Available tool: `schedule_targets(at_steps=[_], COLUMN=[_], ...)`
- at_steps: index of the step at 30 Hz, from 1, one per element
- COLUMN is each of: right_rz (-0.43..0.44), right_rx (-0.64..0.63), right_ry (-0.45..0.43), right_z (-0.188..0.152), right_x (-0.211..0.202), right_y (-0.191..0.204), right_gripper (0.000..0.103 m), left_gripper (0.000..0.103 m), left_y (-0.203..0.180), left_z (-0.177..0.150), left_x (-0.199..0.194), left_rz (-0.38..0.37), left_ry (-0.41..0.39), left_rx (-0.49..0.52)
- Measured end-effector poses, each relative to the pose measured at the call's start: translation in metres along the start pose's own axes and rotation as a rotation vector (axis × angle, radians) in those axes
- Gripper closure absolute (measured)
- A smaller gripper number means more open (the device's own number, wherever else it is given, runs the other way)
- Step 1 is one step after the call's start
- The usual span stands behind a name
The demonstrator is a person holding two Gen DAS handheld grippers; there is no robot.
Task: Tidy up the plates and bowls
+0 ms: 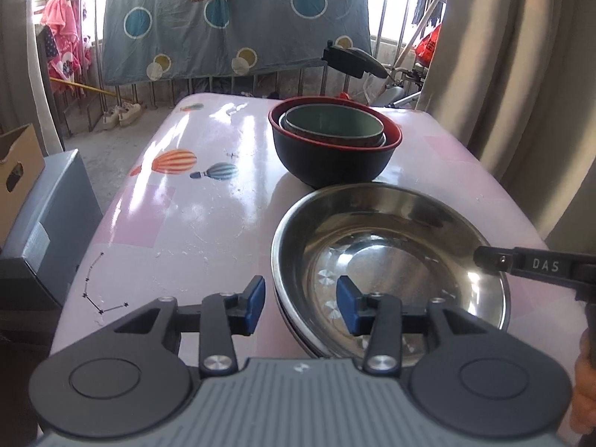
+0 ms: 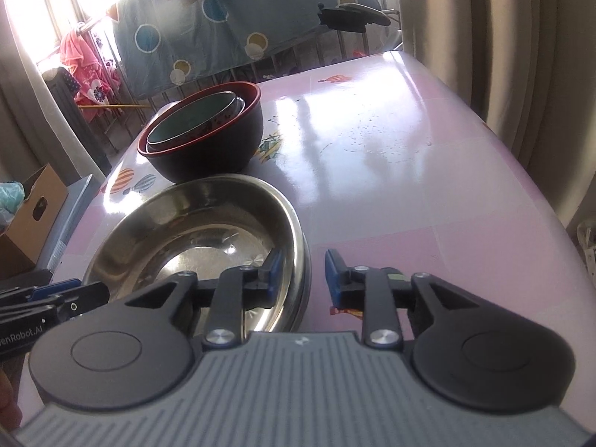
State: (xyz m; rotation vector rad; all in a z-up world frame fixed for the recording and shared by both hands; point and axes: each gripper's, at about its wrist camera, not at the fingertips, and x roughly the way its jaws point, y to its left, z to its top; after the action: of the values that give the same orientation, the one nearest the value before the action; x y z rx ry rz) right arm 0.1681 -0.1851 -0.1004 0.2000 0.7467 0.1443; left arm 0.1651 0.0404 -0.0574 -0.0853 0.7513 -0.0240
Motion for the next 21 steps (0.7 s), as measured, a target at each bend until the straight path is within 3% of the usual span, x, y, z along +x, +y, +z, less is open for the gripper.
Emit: schedule_targets(at_steps=[5, 15, 21], right_rz=[0.005, 0.005, 0.032], right_rx=[0.015, 0.048, 0.082], right_ry=[-0.023, -0.039, -0.039], right_z=[0.0, -0.007, -0.002], right_x=[-0.012, -0.033, -0.041], right_y=[-0.004, -0.018, -0.028], right_gripper=[0.078, 0.075, 0.067], left_gripper=[0.059, 0.058, 0.041], left_y=[-0.008, -0.021, 0.0], left_z=[0.0, -0.001, 0.014], left_x=[-0.003, 0.0, -0.013], left_rz=[0.003, -0.022, -0.009], left_ry=[-0.041, -0.009, -0.01], left_rx=[0.031, 0.079, 0.031])
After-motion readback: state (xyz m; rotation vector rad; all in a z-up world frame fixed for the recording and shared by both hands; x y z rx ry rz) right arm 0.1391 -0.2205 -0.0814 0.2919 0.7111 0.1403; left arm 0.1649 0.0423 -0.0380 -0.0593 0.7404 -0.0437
